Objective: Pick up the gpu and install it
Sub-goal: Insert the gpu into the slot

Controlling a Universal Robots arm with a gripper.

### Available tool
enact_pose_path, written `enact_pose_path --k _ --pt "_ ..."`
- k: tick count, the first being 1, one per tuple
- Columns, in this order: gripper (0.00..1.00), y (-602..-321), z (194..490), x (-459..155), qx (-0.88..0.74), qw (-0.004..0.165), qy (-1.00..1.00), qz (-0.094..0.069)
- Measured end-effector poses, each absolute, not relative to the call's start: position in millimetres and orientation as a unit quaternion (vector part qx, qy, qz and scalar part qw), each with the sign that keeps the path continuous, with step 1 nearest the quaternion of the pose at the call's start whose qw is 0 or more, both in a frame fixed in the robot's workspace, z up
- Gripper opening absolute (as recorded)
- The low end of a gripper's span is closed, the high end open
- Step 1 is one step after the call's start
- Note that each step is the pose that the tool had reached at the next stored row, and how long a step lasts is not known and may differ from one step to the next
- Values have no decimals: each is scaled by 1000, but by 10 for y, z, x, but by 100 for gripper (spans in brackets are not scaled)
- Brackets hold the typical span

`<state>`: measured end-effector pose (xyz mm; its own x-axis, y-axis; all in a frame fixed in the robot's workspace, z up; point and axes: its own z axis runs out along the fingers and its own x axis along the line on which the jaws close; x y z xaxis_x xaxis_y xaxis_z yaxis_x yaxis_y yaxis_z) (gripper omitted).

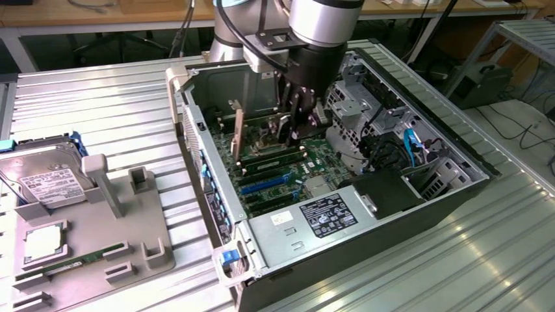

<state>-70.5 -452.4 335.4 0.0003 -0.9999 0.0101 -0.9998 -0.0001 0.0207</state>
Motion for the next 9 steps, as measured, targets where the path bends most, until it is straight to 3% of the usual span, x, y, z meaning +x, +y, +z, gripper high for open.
enact_pose_path --k 9 --pt "29 -4511 3191 -705 707 10 -707 -4"
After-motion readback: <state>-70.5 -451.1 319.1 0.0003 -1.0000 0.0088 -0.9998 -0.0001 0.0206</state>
